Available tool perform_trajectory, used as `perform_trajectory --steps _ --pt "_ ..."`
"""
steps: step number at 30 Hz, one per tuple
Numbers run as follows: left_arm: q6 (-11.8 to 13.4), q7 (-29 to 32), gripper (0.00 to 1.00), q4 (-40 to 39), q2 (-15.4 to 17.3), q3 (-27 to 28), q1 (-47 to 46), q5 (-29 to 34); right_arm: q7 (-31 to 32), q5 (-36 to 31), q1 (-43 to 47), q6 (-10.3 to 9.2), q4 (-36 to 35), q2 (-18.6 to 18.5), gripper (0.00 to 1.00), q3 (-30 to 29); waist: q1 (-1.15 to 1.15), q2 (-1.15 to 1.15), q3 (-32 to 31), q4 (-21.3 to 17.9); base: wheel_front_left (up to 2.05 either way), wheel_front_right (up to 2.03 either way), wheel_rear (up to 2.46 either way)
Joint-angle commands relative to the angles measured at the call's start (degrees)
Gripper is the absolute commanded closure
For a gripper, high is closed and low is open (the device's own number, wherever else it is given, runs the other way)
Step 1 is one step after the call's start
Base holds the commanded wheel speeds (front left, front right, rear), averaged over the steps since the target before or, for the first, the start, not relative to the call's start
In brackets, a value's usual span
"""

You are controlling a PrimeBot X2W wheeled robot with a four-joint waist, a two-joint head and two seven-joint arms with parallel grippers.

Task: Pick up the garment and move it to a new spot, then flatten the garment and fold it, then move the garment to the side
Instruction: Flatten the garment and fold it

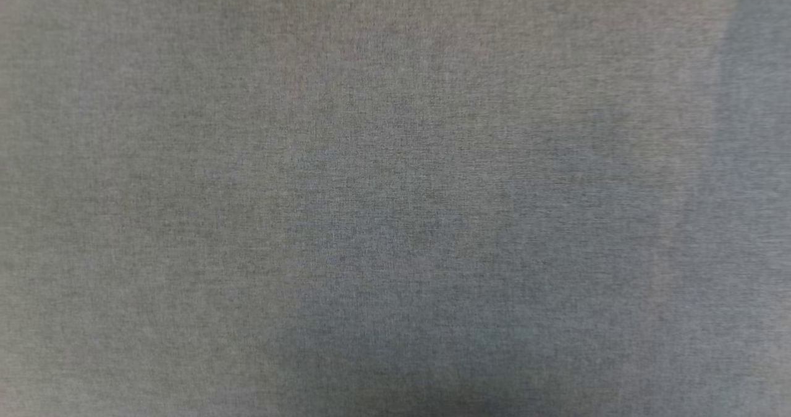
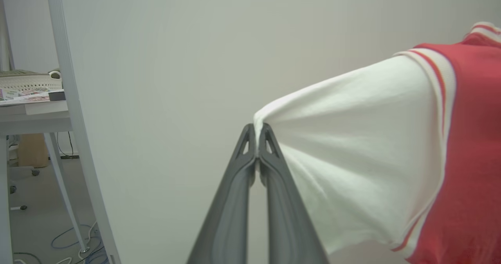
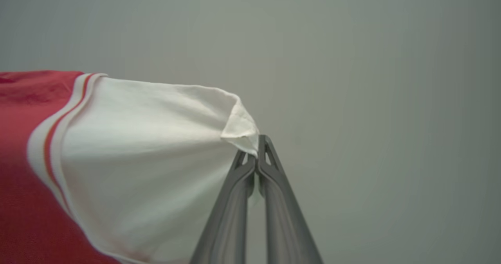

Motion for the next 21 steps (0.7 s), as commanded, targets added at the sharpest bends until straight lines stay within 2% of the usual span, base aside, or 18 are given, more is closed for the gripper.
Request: perform_trajectory --steps 1,8,14,21 --pt "-0.35 -1.05 1.00 2.20 -0.22 -0.10 -0.97 0.66 -1.22 -0.67 -0.88 -0.12 1.51 0.13 1.00 -0.31 -0.02 0.00 3.96 1.39 0.00 0.00 0.00" --pt "-2.74 -5.99 1.00 9.91 -3.77 -2.36 1.44 -0.32 -4.64 1.55 1.34 -0.12 6.93 1.99 1.00 1.77 -0.02 0.00 3.69 2.16 0.00 0.00 0.00" --pt "-3.64 -8.45 1.00 12.09 -6.13 -5.97 9.33 -1.47 -6.41 6.37 9.35 -0.12 8.69 1.35 1.00 5.46 -0.02 0.00 0.17 2.70 0.00 0.00 0.00" --pt "-3.79 -9.65 1.00 11.60 -10.14 -8.14 23.29 -7.12 -6.83 14.88 22.67 -0.12 9.10 0.82 1.00 7.93 -0.02 0.00 -7.27 3.58 0.00 0.00 0.00"
